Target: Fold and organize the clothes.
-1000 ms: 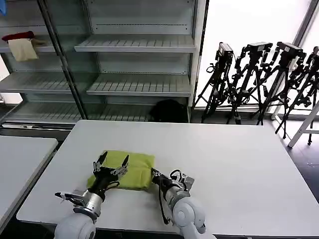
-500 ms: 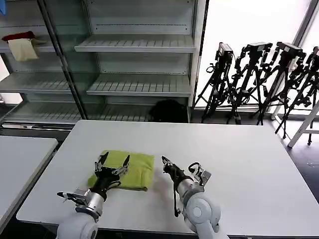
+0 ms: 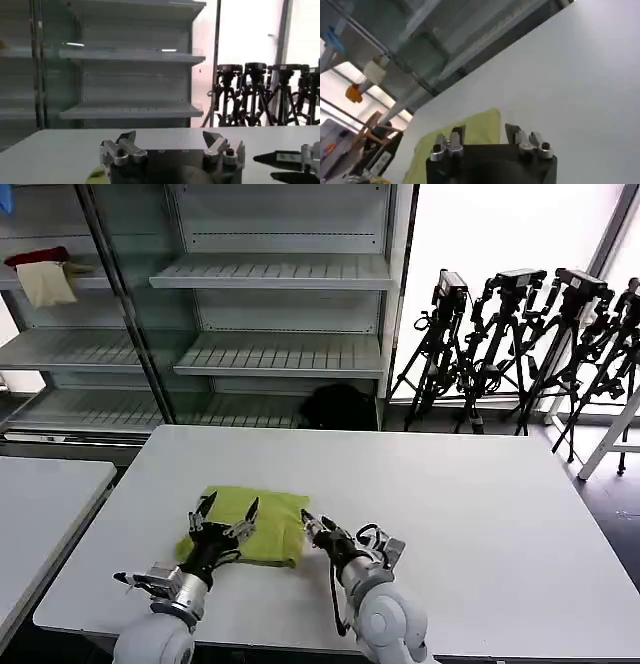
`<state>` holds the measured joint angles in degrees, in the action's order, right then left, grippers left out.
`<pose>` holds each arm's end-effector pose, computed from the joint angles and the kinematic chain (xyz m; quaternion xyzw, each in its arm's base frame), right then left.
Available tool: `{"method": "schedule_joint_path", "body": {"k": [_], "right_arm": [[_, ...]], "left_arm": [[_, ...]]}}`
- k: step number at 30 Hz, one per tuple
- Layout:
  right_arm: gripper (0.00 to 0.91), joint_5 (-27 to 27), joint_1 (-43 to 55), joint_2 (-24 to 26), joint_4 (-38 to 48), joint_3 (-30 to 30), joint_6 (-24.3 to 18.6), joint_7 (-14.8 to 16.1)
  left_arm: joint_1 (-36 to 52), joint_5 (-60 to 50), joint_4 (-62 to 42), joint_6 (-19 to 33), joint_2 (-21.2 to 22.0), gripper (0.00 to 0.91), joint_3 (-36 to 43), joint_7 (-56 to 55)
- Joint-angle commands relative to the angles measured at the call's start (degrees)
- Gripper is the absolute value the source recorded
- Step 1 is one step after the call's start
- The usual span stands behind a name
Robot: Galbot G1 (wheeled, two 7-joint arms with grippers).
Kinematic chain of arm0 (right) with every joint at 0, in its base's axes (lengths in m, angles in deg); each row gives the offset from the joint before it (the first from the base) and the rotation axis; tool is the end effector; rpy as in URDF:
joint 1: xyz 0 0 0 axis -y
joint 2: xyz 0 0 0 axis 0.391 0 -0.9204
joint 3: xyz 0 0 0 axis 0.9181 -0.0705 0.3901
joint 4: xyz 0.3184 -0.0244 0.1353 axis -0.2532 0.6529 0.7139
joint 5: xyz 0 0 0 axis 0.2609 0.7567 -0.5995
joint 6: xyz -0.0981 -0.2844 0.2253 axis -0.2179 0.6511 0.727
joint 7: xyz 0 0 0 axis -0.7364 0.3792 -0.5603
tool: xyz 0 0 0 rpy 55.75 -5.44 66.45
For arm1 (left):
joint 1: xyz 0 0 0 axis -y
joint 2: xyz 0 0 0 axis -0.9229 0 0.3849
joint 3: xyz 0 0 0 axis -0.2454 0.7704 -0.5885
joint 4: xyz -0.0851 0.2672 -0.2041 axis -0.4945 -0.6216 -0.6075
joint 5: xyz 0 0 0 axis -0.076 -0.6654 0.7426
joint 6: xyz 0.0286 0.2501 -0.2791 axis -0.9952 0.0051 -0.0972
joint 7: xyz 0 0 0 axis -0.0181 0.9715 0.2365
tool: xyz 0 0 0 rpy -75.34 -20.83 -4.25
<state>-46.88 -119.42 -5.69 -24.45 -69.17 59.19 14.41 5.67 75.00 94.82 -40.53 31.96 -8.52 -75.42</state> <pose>0.3032 0.1256 -0.2395 0.1571 -0.9039 -0.3045 0.2562 0.2692 0.0330 -0.2698 -0.0960 -0.9940 0.0105 0.0510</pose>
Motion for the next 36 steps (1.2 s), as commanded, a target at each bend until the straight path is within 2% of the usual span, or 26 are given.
{"method": "schedule_joint_path", "body": {"k": [1, 2, 3, 4, 7, 10, 11, 16, 20, 27, 36], "right_arm": [[0.856, 3.3, -0.4, 0.3, 2.4, -2.2, 0.0, 0.1], [0.796, 3.5, -0.3, 0.1, 2.5, -2.6, 0.0, 0.2], [0.675, 3.8, -0.3, 0.0, 2.7, -2.8, 0.0, 0.1], [0.605, 3.9, -0.3, -0.1, 2.8, -2.9, 0.0, 0.2], [0.292, 4.2, 0.0, -0.7, 3.5, -3.3, 0.0, 0.2], [0.111, 4.5, 0.2, -1.1, 4.0, -3.8, 0.0, -0.2], [0.0, 4.6, 0.3, -1.1, 4.1, -3.9, 0.0, -0.3], [0.0, 4.7, 0.5, -1.2, 4.2, -3.9, 0.0, -0.9], [0.0, 4.6, 0.4, -0.9, 3.9, -3.7, 0.0, -1.0], [0.0, 4.3, 0.6, -1.2, 3.0, -2.9, -0.1, -1.2], [0.0, 1.3, -0.1, 2.4, -4.4, -0.2, 0.0, -2.9]], "left_arm": [[-0.2, 0.2, -0.4, 0.1, -0.1, 0.907, -0.1, 0.0], [-0.2, 0.3, -0.4, 0.1, -0.1, 0.907, -0.1, 0.0], [-0.2, 0.3, -0.4, 0.2, 0.0, 0.907, 0.0, 0.0], [-0.3, 0.3, -0.4, 0.2, 0.0, 0.907, 0.0, 0.0], [-0.4, 0.4, -0.2, 0.2, 0.1, 0.907, 0.1, 0.0], [-0.4, 1.3, 0.4, 0.1, 0.0, 0.907, -0.4, -0.1], [-0.4, 1.6, 0.7, 0.0, 0.0, 0.907, -1.0, -0.1], [1.6, 3.0, -0.8, -0.4, -1.2, 0.907, -5.8, 0.3], [2.7, 7.1, -3.6, -1.1, -4.3, 0.907, -10.7, 1.9], [3.4, 9.5, -7.0, -1.0, -7.1, 0.907, -16.2, 2.3], [2.2, 10.6, -6.9, -1.0, -7.8, 0.907, -17.8, 2.2]]}}
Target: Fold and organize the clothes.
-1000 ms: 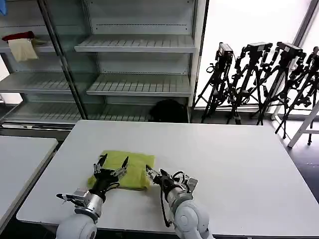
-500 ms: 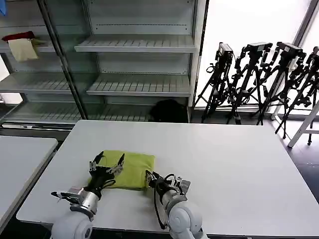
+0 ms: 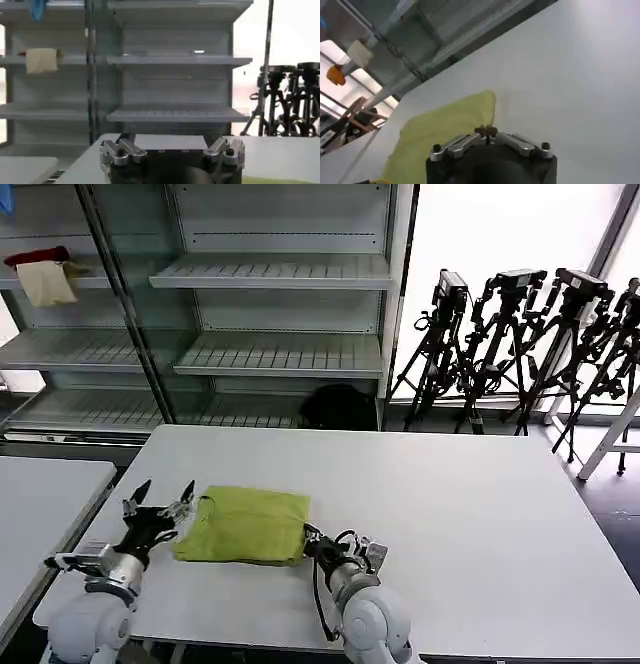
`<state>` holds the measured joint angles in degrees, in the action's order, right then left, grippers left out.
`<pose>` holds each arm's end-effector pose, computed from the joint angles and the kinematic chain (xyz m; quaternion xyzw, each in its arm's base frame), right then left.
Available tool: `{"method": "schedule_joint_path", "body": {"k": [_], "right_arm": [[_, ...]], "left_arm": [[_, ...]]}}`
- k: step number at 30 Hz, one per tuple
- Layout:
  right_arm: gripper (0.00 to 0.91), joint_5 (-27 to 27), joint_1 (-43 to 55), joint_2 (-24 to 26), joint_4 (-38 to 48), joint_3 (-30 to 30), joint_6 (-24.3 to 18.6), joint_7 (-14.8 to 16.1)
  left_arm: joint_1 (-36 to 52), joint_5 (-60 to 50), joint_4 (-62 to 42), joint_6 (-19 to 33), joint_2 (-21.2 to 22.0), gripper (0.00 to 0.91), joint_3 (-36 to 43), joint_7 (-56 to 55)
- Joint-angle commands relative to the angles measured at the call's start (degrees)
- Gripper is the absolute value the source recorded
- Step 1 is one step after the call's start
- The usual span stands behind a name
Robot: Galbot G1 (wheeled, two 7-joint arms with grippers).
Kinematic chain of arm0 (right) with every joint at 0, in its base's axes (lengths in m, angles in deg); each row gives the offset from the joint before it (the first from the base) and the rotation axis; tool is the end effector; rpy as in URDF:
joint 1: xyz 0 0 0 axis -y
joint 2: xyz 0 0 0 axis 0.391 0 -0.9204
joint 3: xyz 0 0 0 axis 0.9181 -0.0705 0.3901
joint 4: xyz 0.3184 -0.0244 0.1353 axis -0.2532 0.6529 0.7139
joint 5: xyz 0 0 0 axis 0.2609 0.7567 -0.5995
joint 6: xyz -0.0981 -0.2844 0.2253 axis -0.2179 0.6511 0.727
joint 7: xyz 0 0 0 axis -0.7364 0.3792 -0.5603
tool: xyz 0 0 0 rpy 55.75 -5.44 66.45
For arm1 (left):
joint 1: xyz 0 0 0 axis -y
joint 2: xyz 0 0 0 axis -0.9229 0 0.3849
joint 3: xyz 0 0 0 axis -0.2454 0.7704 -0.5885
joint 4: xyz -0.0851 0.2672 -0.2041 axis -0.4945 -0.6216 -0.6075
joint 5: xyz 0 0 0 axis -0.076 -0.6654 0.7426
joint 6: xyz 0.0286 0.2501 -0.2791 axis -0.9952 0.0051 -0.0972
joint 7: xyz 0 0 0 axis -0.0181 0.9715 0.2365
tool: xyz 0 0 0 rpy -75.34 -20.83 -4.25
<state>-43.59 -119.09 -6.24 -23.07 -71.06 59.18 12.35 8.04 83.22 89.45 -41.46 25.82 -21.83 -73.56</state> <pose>0.3027 0.1399 -0.2443 0.1430 -0.9125 -0.2757 0.2662 0.2926 0.1384 -0.2528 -0.0145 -0.9988 0.0024 0.0475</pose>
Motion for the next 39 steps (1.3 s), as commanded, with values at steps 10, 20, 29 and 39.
{"method": "schedule_joint_path", "body": {"k": [10, 20, 29, 39], "right_arm": [[0.907, 0.9, -3.5, 2.0, -3.5, 0.8, 0.0, 3.9], [0.907, 3.1, -1.9, -0.5, 0.6, -1.8, 0.0, 3.4], [0.302, 3.8, -0.8, -1.4, 3.2, -1.7, 0.0, 2.7], [0.0, 4.7, 0.5, -2.8, 5.6, -2.7, 0.0, 2.5]], "left_arm": [[-0.4, 0.4, -0.5, -0.1, 0.3, 0.907, -1.9, 0.4], [-1.2, 0.3, 0.0, 0.2, 0.7, 0.907, -1.6, 0.4], [-0.8, 0.4, -0.2, 0.4, 0.9, 0.907, -1.1, 0.3], [-1.5, 0.7, 0.6, 0.5, 1.1, 0.907, -1.8, 0.2]]}}
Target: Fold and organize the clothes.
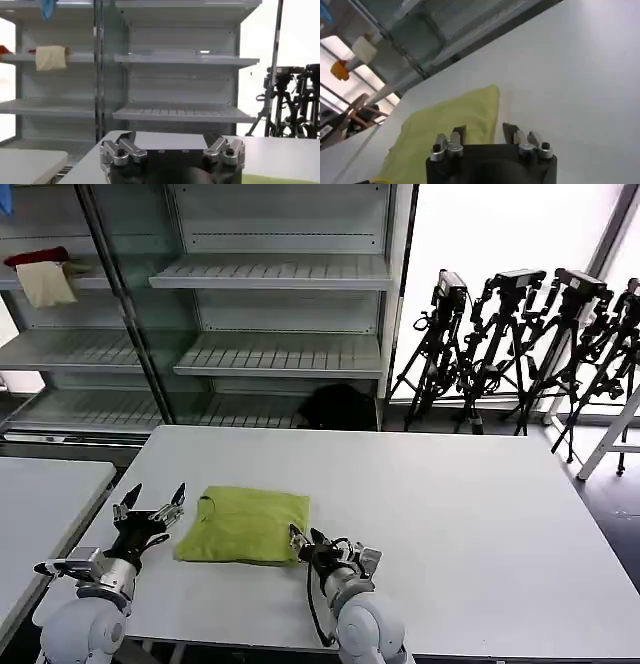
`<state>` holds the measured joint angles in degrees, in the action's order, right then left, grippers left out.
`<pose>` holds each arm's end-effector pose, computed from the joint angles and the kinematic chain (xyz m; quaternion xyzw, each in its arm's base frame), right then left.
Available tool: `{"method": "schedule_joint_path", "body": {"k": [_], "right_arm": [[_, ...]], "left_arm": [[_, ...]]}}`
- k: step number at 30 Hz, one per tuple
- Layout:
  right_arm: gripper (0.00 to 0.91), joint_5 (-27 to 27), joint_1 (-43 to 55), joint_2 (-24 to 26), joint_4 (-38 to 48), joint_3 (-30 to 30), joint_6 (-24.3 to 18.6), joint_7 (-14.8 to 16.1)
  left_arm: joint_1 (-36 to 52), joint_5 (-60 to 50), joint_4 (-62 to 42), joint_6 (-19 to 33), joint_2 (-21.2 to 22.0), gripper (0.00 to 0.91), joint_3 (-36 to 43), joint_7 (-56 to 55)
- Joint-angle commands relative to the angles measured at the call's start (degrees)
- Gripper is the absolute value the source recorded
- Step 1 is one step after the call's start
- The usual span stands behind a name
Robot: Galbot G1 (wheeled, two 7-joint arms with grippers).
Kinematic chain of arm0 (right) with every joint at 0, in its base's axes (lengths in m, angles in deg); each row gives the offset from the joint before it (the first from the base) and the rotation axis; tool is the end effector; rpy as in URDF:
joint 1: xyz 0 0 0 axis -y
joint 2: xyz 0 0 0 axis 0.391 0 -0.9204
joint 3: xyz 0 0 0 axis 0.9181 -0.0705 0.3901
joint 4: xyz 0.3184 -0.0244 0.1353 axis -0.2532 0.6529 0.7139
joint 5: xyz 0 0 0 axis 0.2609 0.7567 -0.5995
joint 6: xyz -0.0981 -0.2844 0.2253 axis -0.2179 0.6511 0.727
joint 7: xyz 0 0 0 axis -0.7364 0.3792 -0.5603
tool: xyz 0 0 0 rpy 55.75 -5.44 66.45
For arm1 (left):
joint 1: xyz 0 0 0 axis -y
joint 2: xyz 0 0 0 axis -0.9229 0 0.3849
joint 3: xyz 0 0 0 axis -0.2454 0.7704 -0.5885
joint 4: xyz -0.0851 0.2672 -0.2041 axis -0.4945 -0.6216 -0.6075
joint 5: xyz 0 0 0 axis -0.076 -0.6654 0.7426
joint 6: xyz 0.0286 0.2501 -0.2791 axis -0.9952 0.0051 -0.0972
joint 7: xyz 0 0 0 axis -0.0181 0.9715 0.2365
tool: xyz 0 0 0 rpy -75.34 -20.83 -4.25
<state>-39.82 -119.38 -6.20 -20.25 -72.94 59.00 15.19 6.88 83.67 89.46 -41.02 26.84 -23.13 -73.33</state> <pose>0.3006 0.1535 -0.2629 0.1609 -0.9138 -0.2480 0.2786 0.2864 0.1425 -0.2576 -0.0052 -0.9987 0.0128 0.0489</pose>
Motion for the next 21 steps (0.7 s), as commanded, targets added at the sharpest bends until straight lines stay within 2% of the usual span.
{"method": "schedule_joint_path", "body": {"k": [1, 10, 15, 21], "right_arm": [[0.0, 1.0, 0.9, -2.8, 2.9, -0.9, 0.2, -0.4], [0.0, 0.6, 0.9, -2.8, 1.7, -0.2, 0.1, -0.5], [0.0, -0.5, 0.5, -2.8, -2.0, 1.4, 0.1, -0.6], [0.0, -4.0, -0.5, 2.1, -8.2, 5.8, 0.2, -0.9]], "left_arm": [[-0.5, 0.3, 0.9, 0.0, 0.1, 0.907, -0.6, -0.1], [-1.3, 0.4, 1.5, 0.2, 0.3, 0.907, -1.2, -0.4], [-1.7, 0.3, 1.8, 0.2, 0.7, 0.907, -1.0, -0.5], [-1.6, 0.2, 2.0, 0.1, 1.1, 0.907, -0.7, -0.6]]}}
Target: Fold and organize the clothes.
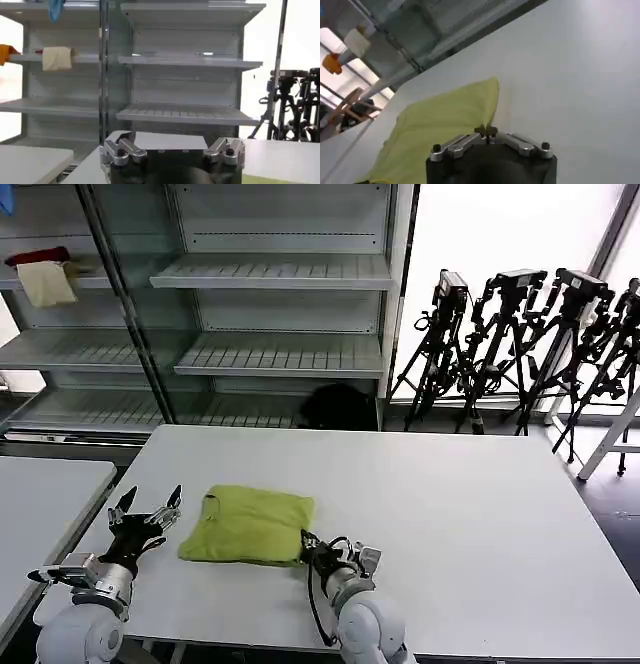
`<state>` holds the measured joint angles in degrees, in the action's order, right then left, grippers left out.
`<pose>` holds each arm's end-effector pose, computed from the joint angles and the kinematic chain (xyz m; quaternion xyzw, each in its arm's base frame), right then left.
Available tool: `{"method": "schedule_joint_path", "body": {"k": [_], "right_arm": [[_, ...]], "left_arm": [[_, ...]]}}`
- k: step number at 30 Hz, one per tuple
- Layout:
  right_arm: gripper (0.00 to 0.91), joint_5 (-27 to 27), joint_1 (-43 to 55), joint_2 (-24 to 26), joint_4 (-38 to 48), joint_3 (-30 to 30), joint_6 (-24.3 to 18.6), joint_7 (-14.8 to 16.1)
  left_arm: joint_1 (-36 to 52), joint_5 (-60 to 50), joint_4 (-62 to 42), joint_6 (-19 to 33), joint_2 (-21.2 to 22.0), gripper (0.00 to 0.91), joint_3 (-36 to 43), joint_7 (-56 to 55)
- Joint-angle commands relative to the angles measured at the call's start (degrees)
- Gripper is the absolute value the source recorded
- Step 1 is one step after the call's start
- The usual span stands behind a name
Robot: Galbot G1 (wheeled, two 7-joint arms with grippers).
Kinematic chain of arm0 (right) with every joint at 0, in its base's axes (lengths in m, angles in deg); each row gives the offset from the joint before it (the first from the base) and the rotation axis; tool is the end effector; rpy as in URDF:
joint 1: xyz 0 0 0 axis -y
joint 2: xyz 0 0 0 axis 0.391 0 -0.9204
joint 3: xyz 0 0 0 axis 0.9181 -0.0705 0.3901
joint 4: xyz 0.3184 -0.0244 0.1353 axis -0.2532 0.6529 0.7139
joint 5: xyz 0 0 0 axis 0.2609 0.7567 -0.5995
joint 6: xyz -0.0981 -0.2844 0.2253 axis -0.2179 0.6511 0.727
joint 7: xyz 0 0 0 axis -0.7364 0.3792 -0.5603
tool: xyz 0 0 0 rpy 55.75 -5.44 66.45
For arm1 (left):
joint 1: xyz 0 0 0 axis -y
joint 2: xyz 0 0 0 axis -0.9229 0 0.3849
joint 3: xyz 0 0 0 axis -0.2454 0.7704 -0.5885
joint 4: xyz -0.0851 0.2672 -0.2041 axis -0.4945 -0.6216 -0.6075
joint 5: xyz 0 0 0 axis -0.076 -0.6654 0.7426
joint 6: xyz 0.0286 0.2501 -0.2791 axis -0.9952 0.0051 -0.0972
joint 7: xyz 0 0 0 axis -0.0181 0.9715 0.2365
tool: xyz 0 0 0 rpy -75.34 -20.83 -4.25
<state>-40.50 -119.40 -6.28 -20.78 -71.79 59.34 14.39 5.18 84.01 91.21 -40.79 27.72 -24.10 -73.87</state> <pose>0.3027 0.1466 -0.2600 0.1494 -0.9145 -0.2531 0.2780 0.2764 0.1404 -0.2552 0.0020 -0.9988 0.0197 0.0446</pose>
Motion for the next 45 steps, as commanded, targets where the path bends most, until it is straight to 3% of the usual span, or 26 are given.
{"method": "schedule_joint_path", "body": {"k": [1, 11, 23, 24, 26, 38, 39, 42, 45], "right_arm": [[0.0, -3.7, -0.6, 2.8, -8.2, 5.2, -0.1, -0.1], [0.0, -8.7, -2.4, 13.7, -11.0, 13.0, -0.1, 1.3], [0.0, -9.8, -4.3, 17.4, -10.6, 18.3, -0.2, 3.2], [0.05, -9.6, -4.3, 17.2, -10.5, 18.3, -0.2, 3.2], [0.907, -7.6, -4.3, 16.8, -10.3, 18.3, -0.2, 4.3], [0.907, 0.4, -6.2, 17.2, -13.0, 19.5, -0.4, 9.4], [0.907, 3.3, -6.7, 17.1, -13.4, 20.4, -0.4, 10.2], [0.907, 19.5, -8.8, 16.7, -14.6, 25.2, -0.6, 16.9], [0.907, 24.7, -9.7, 22.9, -15.2, 28.6, -1.6, 19.2]], "left_arm": [[0.1, -0.2, 0.3, -0.1, 0.3, 0.907, 0.4, -0.1], [0.8, -1.0, 0.5, -0.5, 1.5, 0.907, 2.6, -0.3], [0.7, -1.2, 0.4, -0.7, 1.8, 0.907, 3.3, -0.6], [0.7, -1.2, 0.4, -0.7, 1.8, 0.907, 3.3, -0.6], [0.7, -1.1, 0.3, -0.7, 1.7, 0.907, 3.3, -0.5], [0.3, -0.9, 0.8, -0.8, 1.5, 0.907, 3.2, -0.5], [0.3, -0.9, 0.8, -0.8, 1.6, 0.907, 3.3, -0.5], [0.4, -0.9, 0.8, -0.8, 1.7, 0.907, 3.6, -0.5], [0.4, -0.5, 0.8, -0.8, 1.6, 0.907, 3.6, -0.4]]}}
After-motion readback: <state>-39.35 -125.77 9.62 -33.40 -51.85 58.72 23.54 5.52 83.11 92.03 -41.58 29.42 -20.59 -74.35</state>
